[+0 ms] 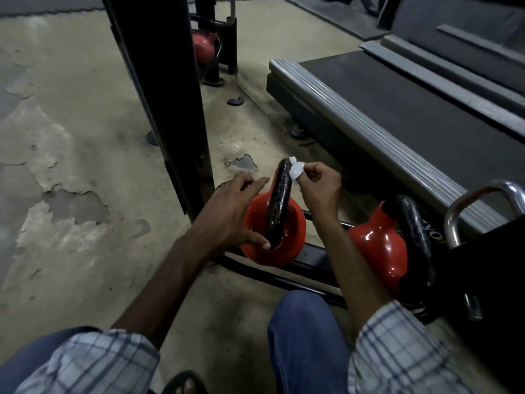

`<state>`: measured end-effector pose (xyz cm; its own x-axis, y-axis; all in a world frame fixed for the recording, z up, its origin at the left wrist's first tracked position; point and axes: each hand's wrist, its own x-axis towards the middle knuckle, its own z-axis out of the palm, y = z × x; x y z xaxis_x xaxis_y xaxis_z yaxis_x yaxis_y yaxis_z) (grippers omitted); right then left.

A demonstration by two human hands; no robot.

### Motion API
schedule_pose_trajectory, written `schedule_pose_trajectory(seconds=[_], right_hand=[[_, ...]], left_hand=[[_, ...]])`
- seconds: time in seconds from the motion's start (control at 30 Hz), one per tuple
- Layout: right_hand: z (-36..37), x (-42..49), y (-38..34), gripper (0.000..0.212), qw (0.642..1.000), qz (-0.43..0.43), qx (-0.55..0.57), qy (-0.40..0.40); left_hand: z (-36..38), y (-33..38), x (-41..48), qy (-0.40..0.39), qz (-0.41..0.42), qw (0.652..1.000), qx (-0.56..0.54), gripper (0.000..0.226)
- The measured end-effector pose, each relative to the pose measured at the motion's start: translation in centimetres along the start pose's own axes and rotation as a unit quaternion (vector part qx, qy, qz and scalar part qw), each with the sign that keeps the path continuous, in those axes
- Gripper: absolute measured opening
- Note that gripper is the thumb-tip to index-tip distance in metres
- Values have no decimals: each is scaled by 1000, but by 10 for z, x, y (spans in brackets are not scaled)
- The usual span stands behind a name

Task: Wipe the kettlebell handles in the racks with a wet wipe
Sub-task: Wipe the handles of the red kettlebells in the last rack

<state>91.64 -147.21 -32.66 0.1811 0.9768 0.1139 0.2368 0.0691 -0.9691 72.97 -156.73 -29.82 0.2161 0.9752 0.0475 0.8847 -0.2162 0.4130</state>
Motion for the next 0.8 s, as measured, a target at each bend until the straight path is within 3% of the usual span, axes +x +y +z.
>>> schedule_pose_trajectory(seconds=[0.13, 0.27, 0.37, 0.47, 0.57, 0.67, 0.73, 0.8], right_hand=[[-13, -50, -16, 9, 973, -195, -108, -52], [-12, -87, -20, 11, 924, -282, -207, -155], [-9, -109, -12, 11, 898, -337, -243, -144], [-10, -129, 2, 15, 900, -343, -253, -93], [-15, -142, 12, 6, 937, -305, -166, -47], [-12, -155, 11, 15, 991, -133, -23, 6], [-7, -155, 13, 19, 998, -18, 58, 34], [-5, -145, 16, 22, 995, 30, 82, 51]], left_hand=[[0, -5, 4, -8, -3, 1000, 0, 136], [0, -7, 5, -10, 42, 999, -9, 118], [-4, -9, 4, -32, 77, 996, 17, 107], [-8, -10, 0, -45, 95, 994, 41, 113], [-9, -9, -3, -44, 107, 992, 47, 116], [-6, -11, -1, -49, 96, 992, 59, 126], [-4, -11, 1, -53, 85, 993, 59, 129], [-4, -8, 2, -52, 81, 994, 51, 129]])
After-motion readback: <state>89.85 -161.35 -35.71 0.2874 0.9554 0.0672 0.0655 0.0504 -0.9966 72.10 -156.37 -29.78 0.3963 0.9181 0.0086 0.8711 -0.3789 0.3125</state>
